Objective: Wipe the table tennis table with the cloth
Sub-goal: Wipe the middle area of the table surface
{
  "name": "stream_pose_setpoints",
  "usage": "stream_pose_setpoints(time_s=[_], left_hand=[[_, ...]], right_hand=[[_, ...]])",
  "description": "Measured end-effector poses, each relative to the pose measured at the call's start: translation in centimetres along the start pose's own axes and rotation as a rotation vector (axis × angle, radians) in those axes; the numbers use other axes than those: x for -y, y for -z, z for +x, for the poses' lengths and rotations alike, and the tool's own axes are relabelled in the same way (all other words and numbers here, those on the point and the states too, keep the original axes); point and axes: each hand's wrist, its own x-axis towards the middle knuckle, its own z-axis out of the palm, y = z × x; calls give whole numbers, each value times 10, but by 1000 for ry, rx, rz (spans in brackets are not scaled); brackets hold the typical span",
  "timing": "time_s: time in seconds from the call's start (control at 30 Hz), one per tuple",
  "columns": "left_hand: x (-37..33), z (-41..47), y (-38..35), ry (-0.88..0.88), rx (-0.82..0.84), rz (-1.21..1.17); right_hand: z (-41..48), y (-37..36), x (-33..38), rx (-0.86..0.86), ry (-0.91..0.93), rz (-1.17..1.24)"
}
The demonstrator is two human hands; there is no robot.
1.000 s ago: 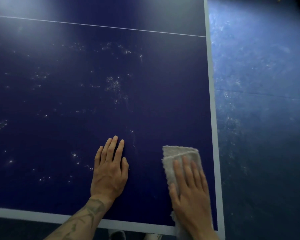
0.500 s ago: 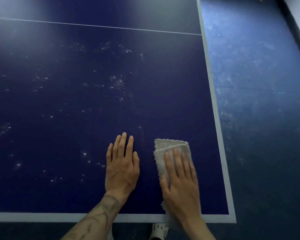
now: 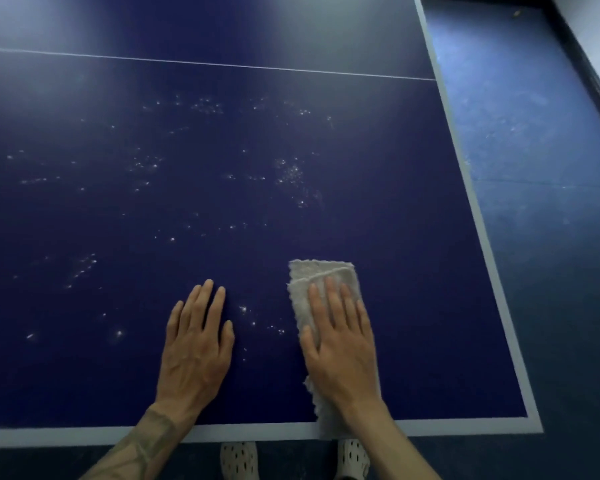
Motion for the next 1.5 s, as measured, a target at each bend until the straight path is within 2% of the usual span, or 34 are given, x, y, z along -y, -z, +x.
stream_pose_setpoints(time_s=[0.13,0.23,0.3,0.4,0.47,0.53,0.63,0.73,0.8,0.87,0.97,1.03,1.1,1.17,1.23,1.3,1.4,1.47,1.5], left_hand=[[12,-1,-4,-38,8,-6],[14,-2,-7,-42,-1,-2],[16,-2,-8,-46,-6,7],[16,-2,-9,-55,-9,7],[16,-2,-8,-59,-5,15],[16,-1,-7,-54,0,14],[16,-1,-7,-39,6,2],[16,-1,-7,-39,15,1],[15,-1,-7,-37,14,8],[15,-2,-6,-38,10,11],[15,-2,-4,-39,-1,9],[13,-1,-1,-37,6,-1],[13,0,1,-36,11,-32],[17,0,2,-40,0,-82],[27,2,5,-36,-24,-93],[38,7,7,-11,-50,-67],[50,12,8,-1,-45,-13],[51,12,7,-1,-38,-4],[51,12,6,5,-31,-8]], right_hand=[[-4,15,-33,10,-250,-9],[23,16,-11,-33,-377,6],[39,9,21,-36,-324,20],[28,-10,62,-10,-55,-10],[8,-15,57,4,66,-34],[-12,-11,28,-2,17,-38],[-21,3,-11,-26,-203,-16],[1,1,6,-65,-340,-24],[18,-8,43,-84,-302,-12],[19,-21,77,-74,-145,-7],[-3,-28,77,-31,58,-34],[-16,-20,49,-20,-4,-39],[-17,-8,29,-18,-155,-14],[-5,-4,31,-29,-283,-6],[13,-7,57,-55,-330,6],[25,-15,93,-59,-286,31],[14,-30,125,-39,-47,9],[1,-31,109,-22,81,-16],[-5,-28,93,-13,73,-21]])
